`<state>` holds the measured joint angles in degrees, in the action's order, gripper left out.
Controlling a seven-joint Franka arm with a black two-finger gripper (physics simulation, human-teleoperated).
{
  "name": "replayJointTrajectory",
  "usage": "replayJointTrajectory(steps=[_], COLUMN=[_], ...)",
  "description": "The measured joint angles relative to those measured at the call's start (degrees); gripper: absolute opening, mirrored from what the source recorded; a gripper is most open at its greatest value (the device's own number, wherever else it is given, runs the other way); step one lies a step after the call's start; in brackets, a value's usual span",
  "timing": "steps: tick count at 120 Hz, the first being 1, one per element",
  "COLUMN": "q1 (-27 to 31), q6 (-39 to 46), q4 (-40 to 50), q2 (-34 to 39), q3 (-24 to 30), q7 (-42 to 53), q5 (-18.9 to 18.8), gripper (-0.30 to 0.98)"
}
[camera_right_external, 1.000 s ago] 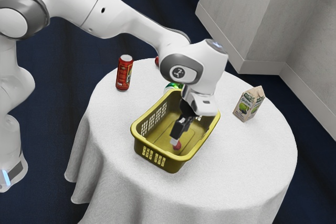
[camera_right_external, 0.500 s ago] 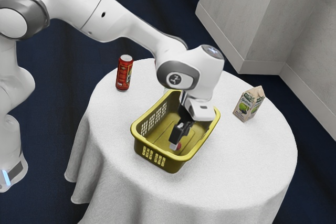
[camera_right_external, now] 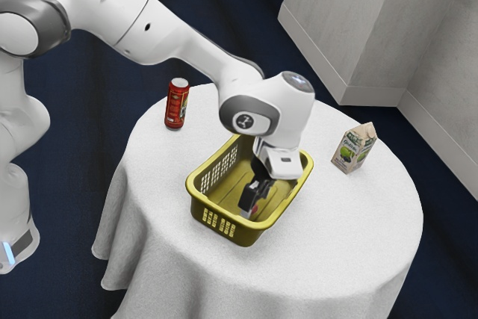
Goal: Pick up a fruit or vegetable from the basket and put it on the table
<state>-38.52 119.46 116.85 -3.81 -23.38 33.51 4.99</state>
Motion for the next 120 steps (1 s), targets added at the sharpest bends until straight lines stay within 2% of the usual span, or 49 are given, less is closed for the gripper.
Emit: replayJointTrajectory(steps=[18,41,52,98,110,120], q1=[0.0,0.2,0.4,0.1,0.1,0.3], q6=[0.7,1.4,1.6,2.2,2.0,1.6], q4=[0.1,-0.1,0.0,-1.1,-3.6,-9.8], q2=[0.0,0.0,0.1,1.6,2.6,2.3], q3=[0.0,0.0,-0.1,-0.4,-0.5,-0.5], q7=[0.2,0.4,0.5,0.6,1.0,1.6], q5=[0.0,0.9,1.3,0.7,-0.9,-3.7], gripper=[0.65,0.29,0.18,0.15,0.15,0.15])
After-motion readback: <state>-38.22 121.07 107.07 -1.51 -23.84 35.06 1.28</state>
